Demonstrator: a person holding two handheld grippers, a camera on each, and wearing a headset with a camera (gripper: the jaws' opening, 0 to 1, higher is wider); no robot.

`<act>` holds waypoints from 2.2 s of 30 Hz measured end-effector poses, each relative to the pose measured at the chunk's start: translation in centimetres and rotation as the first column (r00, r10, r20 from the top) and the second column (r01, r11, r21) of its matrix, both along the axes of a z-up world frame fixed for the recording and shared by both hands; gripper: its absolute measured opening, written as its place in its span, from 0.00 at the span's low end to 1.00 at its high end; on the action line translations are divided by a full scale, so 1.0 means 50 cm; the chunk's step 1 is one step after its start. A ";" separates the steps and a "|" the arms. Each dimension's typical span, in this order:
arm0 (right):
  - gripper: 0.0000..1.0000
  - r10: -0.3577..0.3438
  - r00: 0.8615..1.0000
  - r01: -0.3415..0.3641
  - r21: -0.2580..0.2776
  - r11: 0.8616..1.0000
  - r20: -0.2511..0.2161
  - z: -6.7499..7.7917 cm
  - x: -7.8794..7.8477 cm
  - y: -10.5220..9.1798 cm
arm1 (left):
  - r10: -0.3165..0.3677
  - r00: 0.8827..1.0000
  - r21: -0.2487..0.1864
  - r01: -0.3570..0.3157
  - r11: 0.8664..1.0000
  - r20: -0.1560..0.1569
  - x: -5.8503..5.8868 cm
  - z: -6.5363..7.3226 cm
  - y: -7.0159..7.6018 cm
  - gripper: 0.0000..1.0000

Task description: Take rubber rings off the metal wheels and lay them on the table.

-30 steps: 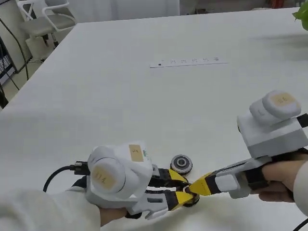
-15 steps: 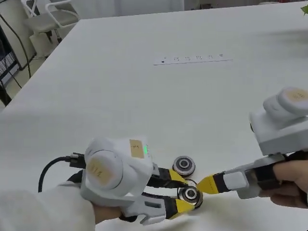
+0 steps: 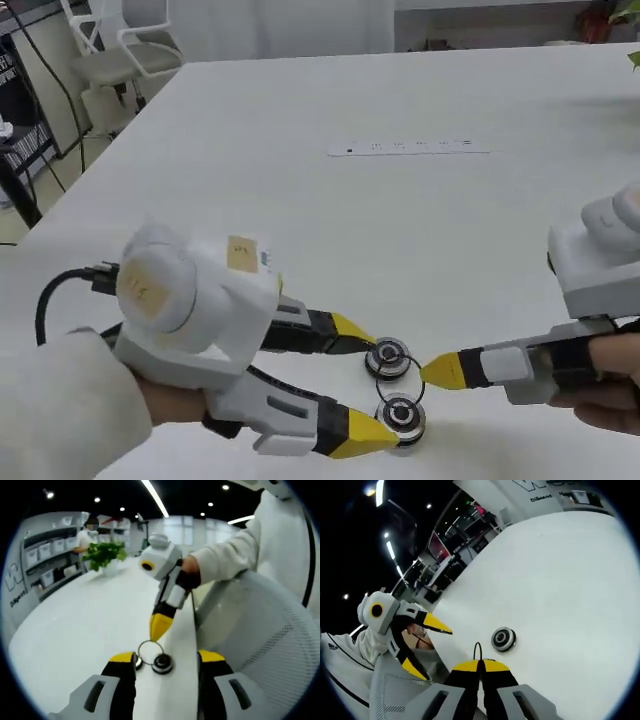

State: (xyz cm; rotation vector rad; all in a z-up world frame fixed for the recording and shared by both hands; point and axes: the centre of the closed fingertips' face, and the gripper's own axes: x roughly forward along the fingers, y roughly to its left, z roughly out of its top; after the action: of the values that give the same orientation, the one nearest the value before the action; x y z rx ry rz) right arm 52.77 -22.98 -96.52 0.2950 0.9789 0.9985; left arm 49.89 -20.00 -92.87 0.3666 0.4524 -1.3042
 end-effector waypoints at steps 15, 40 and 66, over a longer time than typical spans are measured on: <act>0.00 -0.030 0.998 0.025 0.084 0.996 0.055 0.048 0.019 0.010 | 0.176 0.983 0.029 -0.178 0.984 0.047 -0.027 0.048 0.142 0.64; 0.00 0.051 0.993 -0.057 0.061 0.996 0.106 0.053 -0.022 0.076 | 0.310 0.950 0.017 -0.311 0.950 0.036 -0.029 -0.003 0.154 0.69; 0.00 0.206 0.973 -0.186 -0.175 0.967 0.106 -0.086 -0.057 0.146 | 0.277 0.956 0.121 -0.288 0.950 0.099 -0.036 -0.033 0.170 0.67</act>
State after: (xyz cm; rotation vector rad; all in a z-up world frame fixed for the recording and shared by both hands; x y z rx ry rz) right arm 49.90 -15.67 -100.84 -0.0018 0.9832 1.0952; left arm 48.09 -11.50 -94.52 0.4478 0.5060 -0.9791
